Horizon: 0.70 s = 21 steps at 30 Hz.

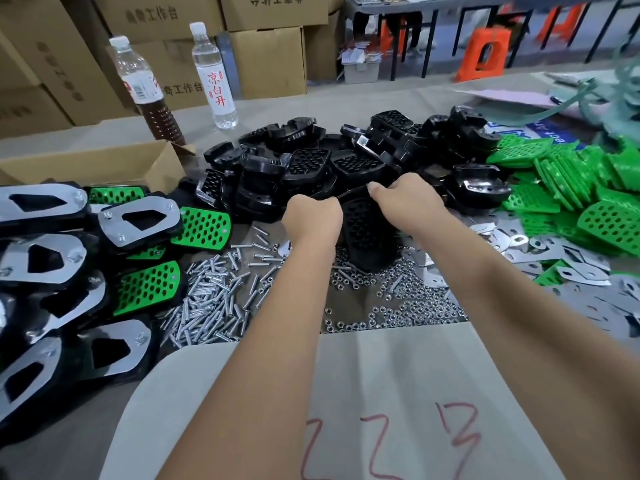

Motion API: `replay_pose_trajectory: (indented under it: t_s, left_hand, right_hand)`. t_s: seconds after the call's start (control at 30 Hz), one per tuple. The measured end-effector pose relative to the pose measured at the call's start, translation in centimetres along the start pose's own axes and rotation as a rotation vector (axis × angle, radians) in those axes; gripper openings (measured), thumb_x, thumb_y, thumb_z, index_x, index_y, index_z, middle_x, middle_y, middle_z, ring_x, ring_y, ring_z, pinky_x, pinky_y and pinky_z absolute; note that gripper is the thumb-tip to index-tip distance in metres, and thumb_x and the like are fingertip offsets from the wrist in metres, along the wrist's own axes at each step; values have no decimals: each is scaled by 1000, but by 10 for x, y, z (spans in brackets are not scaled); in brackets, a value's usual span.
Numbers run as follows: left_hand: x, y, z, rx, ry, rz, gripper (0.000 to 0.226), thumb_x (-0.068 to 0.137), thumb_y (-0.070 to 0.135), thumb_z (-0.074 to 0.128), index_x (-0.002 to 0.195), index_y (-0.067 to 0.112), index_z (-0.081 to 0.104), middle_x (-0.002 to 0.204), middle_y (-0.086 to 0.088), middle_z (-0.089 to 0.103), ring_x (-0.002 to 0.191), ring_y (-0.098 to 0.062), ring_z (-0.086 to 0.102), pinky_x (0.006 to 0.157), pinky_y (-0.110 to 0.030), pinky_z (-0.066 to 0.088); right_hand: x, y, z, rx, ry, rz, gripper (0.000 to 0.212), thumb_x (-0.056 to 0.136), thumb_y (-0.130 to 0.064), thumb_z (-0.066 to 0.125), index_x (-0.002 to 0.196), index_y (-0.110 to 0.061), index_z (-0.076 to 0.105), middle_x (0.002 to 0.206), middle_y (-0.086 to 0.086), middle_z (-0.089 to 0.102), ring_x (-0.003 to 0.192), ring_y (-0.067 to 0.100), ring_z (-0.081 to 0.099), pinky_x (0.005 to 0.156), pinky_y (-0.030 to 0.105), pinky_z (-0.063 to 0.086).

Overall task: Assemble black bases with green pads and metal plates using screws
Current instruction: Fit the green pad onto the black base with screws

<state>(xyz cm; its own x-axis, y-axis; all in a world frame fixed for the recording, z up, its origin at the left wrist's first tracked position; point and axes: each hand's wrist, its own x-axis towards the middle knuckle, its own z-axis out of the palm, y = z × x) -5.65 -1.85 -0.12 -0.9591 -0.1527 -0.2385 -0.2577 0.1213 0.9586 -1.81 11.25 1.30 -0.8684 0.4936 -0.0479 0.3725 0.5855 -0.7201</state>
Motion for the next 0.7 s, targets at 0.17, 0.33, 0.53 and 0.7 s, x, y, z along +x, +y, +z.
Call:
replay_pose_trajectory:
  t_s: [0.17, 0.33, 0.53, 0.7]
  left_hand:
    - [3, 12, 4, -214, -150, -219, 26, 88, 13, 80, 110, 5, 69, 92, -9, 71, 63, -21, 64, 41, -23, 52]
    - [0, 28, 2, -215, -285, -323, 37, 87, 26, 85, 115, 6, 73, 76, -3, 69, 49, -15, 68, 46, -24, 55]
    - [-2, 28, 7, -338, -291, -399, 31, 94, 24, 73, 120, 7, 68, 95, -12, 78, 87, -33, 75, 80, -46, 62]
    - [-6, 31, 14, -311, -139, -431, 37, 92, 10, 70, 129, 3, 67, 123, -16, 73, 106, -35, 72, 91, -51, 61]
  right_hand:
    - [-5, -4, 7, 43, -36, -47, 51, 101, -53, 55, 72, -11, 56, 68, 5, 60, 77, 32, 63, 69, 38, 50]
    - [-5, -3, 10, 315, -38, -53, 44, 93, -59, 63, 89, -15, 66, 77, -1, 62, 76, 22, 59, 66, 40, 50]
    - [12, -20, 4, 387, 78, 180, 90, 74, -89, 47, 116, -12, 65, 111, 8, 71, 100, 34, 69, 90, 48, 59]
    - [34, -21, 4, 542, 127, 209, 58, 76, -56, 81, 109, -10, 69, 108, 10, 74, 89, 27, 73, 80, 37, 58]
